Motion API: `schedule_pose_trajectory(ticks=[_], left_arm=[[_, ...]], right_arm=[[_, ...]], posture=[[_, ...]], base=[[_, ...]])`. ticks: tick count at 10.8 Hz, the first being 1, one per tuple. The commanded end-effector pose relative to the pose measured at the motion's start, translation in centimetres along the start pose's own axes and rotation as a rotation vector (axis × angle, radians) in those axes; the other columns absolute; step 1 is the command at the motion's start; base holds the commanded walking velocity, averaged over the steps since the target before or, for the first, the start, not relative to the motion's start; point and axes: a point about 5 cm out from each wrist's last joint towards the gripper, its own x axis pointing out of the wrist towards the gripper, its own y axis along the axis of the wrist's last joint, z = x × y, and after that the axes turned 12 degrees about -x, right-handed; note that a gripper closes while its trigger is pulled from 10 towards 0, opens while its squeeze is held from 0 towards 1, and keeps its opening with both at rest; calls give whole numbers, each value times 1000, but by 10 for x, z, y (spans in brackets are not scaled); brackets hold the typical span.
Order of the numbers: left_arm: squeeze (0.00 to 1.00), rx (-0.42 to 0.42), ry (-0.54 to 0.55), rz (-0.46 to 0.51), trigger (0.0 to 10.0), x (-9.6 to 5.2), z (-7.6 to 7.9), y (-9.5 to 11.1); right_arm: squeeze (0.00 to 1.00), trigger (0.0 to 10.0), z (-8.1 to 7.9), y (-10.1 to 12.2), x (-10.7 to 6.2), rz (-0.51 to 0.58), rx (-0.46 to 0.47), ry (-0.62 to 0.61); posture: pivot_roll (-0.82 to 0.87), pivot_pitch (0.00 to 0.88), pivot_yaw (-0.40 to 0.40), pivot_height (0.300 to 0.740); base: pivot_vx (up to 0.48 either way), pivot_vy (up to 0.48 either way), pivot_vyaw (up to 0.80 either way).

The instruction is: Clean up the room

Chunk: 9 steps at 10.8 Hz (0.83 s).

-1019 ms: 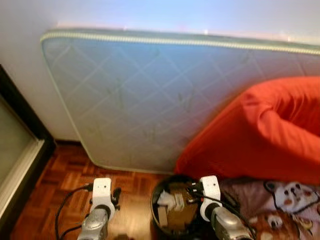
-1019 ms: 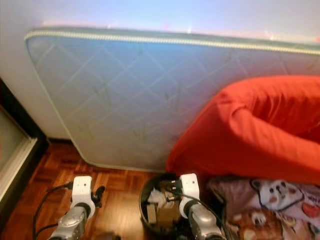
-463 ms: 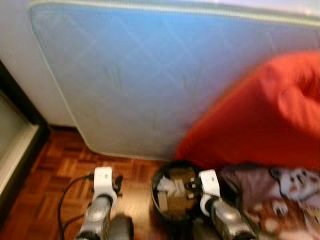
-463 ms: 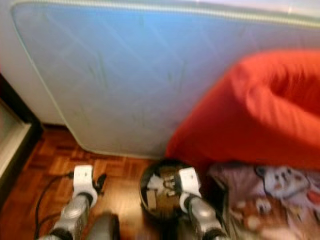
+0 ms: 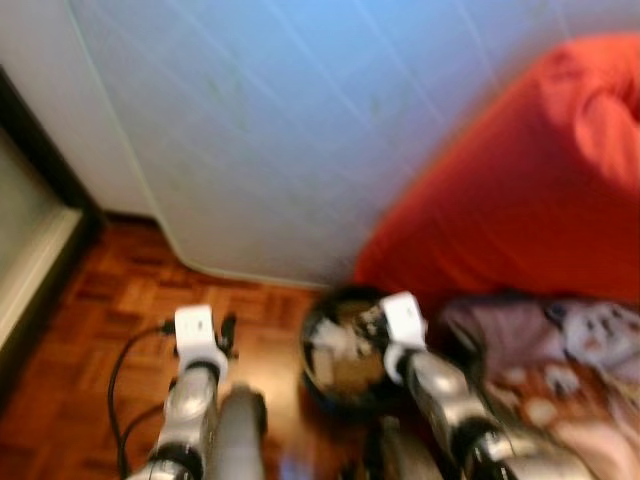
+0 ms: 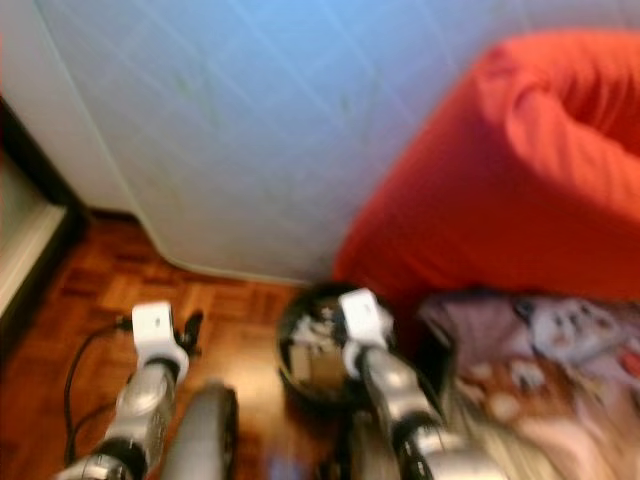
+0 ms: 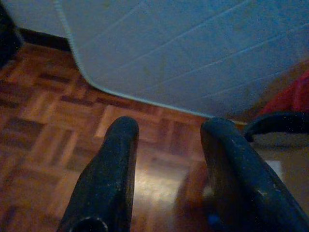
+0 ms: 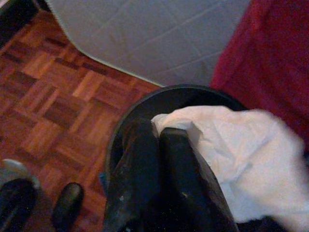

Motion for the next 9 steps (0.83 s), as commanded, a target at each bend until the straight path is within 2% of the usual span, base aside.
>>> schedule_pose_trajectory(ticks=[1, 4, 6, 9], left_arm=[[0, -8, 1, 17, 10000, 1, 2, 3], [0, -22, -14, 111, 10000, 3, 9, 19], [0, -32, -6, 149, 10000, 1, 8, 25], [0, -30, -5, 156, 10000, -3, 9, 25]], right_arm=[[0, 10000, -3, -3, 0, -26, 5, 9], [0, 10000, -21, 33, 17, 24, -42, 113], [0, 10000, -25, 39, 20, 22, -49, 128], [0, 10000, -27, 33, 19, -7, -37, 139]], posture=[[272, 321, -146, 629], [321, 375, -155, 629], [336, 394, -159, 629], [349, 409, -158, 629]], base=[[0, 0, 0], [0, 0, 0], [0, 0, 0], [0, 0, 0]])
